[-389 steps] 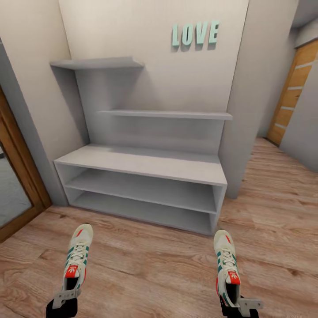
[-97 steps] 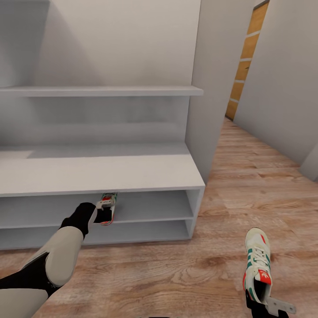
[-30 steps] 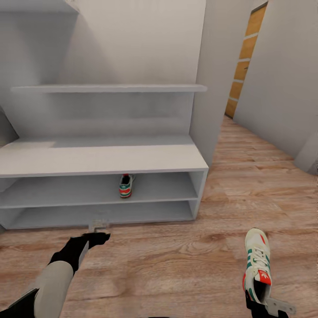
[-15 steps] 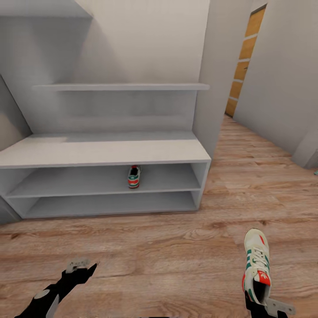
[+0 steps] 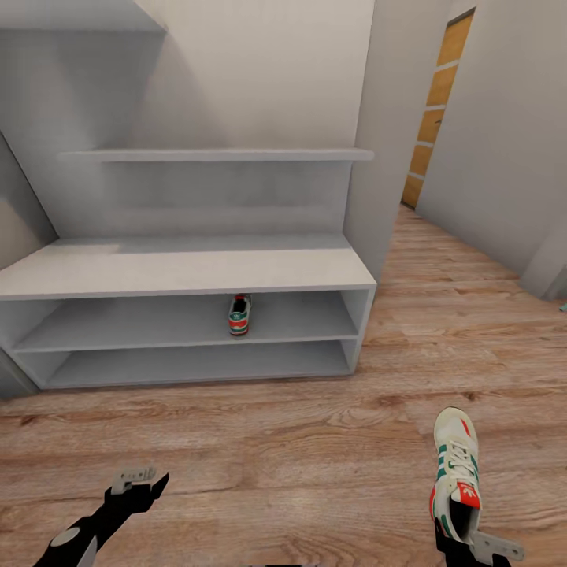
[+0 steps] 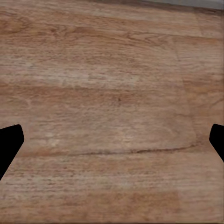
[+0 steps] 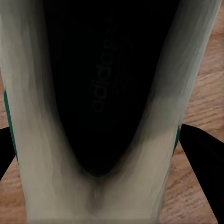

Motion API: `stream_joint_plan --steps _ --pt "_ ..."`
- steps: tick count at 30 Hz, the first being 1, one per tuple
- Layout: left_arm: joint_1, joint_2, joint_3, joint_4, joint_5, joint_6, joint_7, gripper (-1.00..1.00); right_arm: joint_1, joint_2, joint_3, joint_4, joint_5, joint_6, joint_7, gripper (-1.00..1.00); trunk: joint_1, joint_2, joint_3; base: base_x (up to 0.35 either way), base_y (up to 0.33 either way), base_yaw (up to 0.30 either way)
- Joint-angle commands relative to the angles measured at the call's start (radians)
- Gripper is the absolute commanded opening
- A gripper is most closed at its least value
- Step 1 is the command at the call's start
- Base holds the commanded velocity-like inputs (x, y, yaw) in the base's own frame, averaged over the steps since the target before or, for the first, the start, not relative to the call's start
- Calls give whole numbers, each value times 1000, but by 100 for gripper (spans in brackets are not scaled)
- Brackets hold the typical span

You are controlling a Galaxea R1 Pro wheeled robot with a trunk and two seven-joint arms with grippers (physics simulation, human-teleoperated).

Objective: Pick up the two gym shoes and the two sandals from the corridor floor and place them onto the hallstand (shoe rack) in the corridor, making sure they are on the rack and not on the floor. Arrange them so the two gym shoes are next to each other and the two sandals are next to each other.

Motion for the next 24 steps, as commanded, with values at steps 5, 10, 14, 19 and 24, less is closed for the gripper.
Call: stream_joint_plan --steps 5,10,14,19,24 --pt "11 -2 8 0 -9 -27 -5 100 -1 -1 0 1 1 -3 -3 -100 0 0 -1 0 104 0" --pt "13 -2 8 1 -9 -32 -5 100 -1 0 0 2 1 -3 -3 -100 0 0 -1 0 279 0" --pt "13 -3 7 1 -9 -33 -6 100 -1 0 0 2 1 -3 -3 -100 0 0 -1 0 299 0" --pt "13 -4 7 0 -9 -33 -6 100 -1 0 0 2 1 -3 -3 -100 0 0 -1 0 304 0" --pt "14 -4 6 0 -9 -33 -7 100 -1 0 0 2 1 -3 -3 -100 0 0 -1 0 305 0"
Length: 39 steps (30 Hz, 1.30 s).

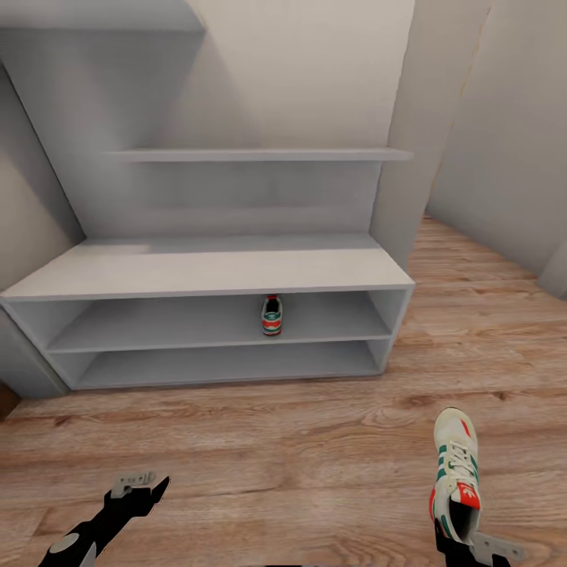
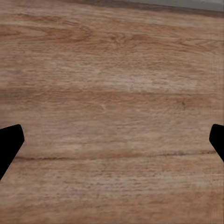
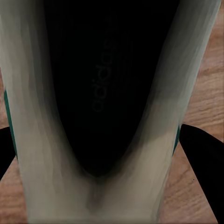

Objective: Pick up the two gym shoes and the two sandals from the corridor floor and place them onto the hallstand (shoe rack) in the corridor, making sure they are on the rack and not on the floor. Arrange them so the two gym shoes are next to each other and the two sandals are next to each other.

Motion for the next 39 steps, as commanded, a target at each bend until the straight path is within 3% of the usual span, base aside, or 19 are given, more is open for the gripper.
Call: stream_joint_plan --steps 1,13,14,16,19,25,28,32,39 --pt "-1 -1 8 1 -11 -6 -5 100 0 0 -1 0 1 -3 -2 -100 0 0 -1 0 306 0" --pt "0 -10 1 0 -16 -10 -8 100 0 0 0 1 3 -2 -1 -100 0 0 -1 -92 200 0" --pt "0 -11 -17 2 -17 -47 -177 100 0 -2 4 1 15 12 3 -100 0 0 -1 -2 2 0" --pt "3 -9 -20 4 -14 -91 -291 100 0 -1 19 -3 36 43 3 -100 0 0 -1 -1 1 0" --pt "12 -6 -19 7 -12 -123 -359 100 -4 0 45 -4 54 88 3 -100 0 0 -1 0 0 0" --pt "38 3 -15 13 -10 -161 -463 100 -76 13 141 -20 75 304 0 -100 0 0 -1 0 0 0" --pt "43 4 -15 9 -10 -166 -488 100 -144 31 168 -36 77 420 -3 -100 0 0 -1 0 0 0" --pt "45 5 -13 3 -9 -166 -517 100 -247 83 182 -48 81 557 -6 -100 0 0 -1 0 0 0" --pt "46 6 -12 -1 -9 -165 -595 100 -372 154 186 -50 91 684 -42 -100 0 0 -1 0 0 0"
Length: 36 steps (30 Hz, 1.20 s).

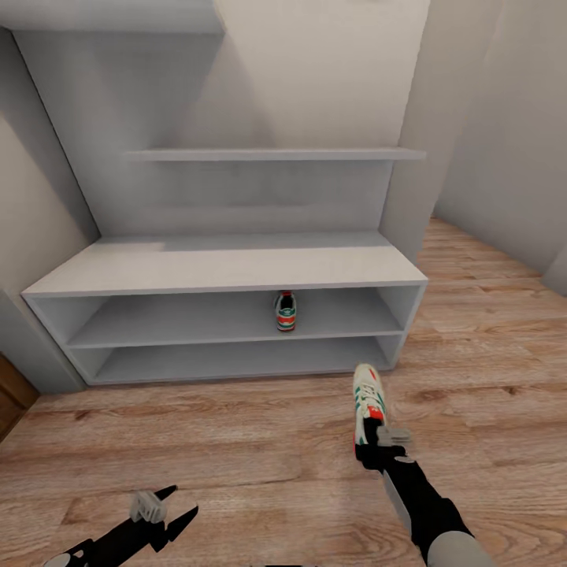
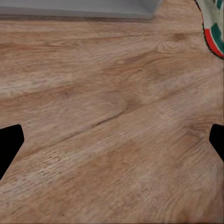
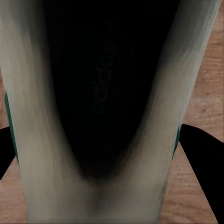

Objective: Pick up the two gym shoes and the two sandals from the corridor floor and place them onto the hallstand (shoe rack) in the corridor, making sure they are on the rack and not on the floor. Arrange them so the two gym shoes are next to each other and the two sandals are next to each other.

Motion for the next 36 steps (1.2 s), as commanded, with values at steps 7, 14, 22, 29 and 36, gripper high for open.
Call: stream_joint_plan --steps 7,14,22,29,36 --pt "-1 -1 7 1 -11 -6 -45 100 -92 66 -4 -2 15 75 -115 -100 0 0 -1 0 0 0" --pt "-1 -3 -2 1 -17 -5 -49 100 -144 85 -3 -5 14 96 -149 -100 0 0 -1 0 0 0" --pt "-1 -6 -10 16 -24 -4 -46 100 -150 88 -2 -3 13 96 -152 -100 0 0 -1 0 0 0" --pt "3 -6 -9 17 -24 -2 -43 100 -150 89 -1 -2 13 96 -153 -100 0 0 -1 0 0 0" --pt "8 -5 -8 17 -24 -2 -41 100 -150 90 0 4 13 96 -155 -100 0 0 -6 0 0 86"
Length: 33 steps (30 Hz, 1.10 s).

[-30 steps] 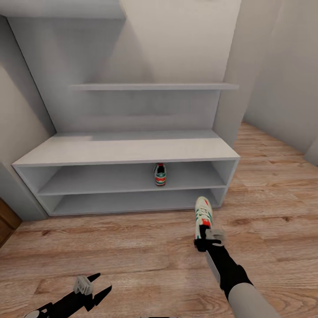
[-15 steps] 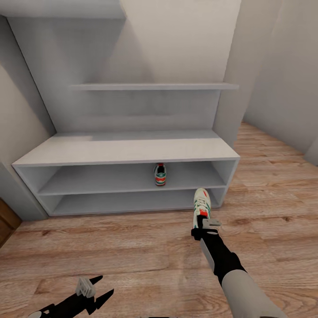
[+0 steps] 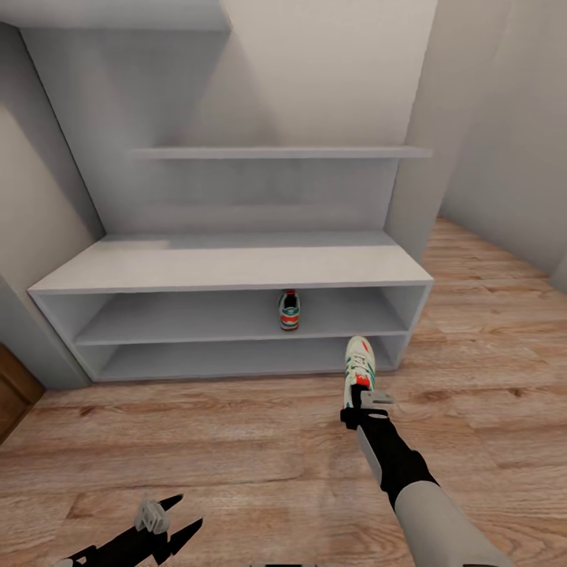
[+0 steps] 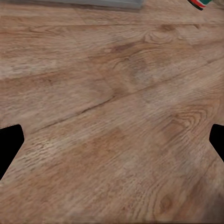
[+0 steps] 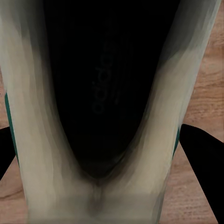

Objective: Pick up the two gym shoes and the two sandals from the corridor floor and place them onto the hallstand (shoe rack) in the corridor, making sure they are on the rack and not on the floor. Arrange them so the two gym shoes are next to each other and the two sandals are next to each other.

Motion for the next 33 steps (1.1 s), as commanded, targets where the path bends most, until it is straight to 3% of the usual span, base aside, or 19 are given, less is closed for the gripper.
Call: stream_joint_plan --steps 1,14,24,33 --pt "-1 -1 9 0 -9 -4 -4 100 0 1 -4 -2 10 7 1 -100 0 0 -2 0 0 141" --pt "0 -1 9 1 -9 -4 -2 100 0 0 -5 -8 10 5 1 -100 0 0 -12 72 0 104" --pt "0 -2 9 2 -9 -4 -1 100 0 0 -5 -6 10 5 1 -100 0 0 1 14 0 2" --pt "0 -2 9 2 -9 -4 -1 100 0 0 -4 -8 10 5 1 -100 0 0 12 196 0 0"
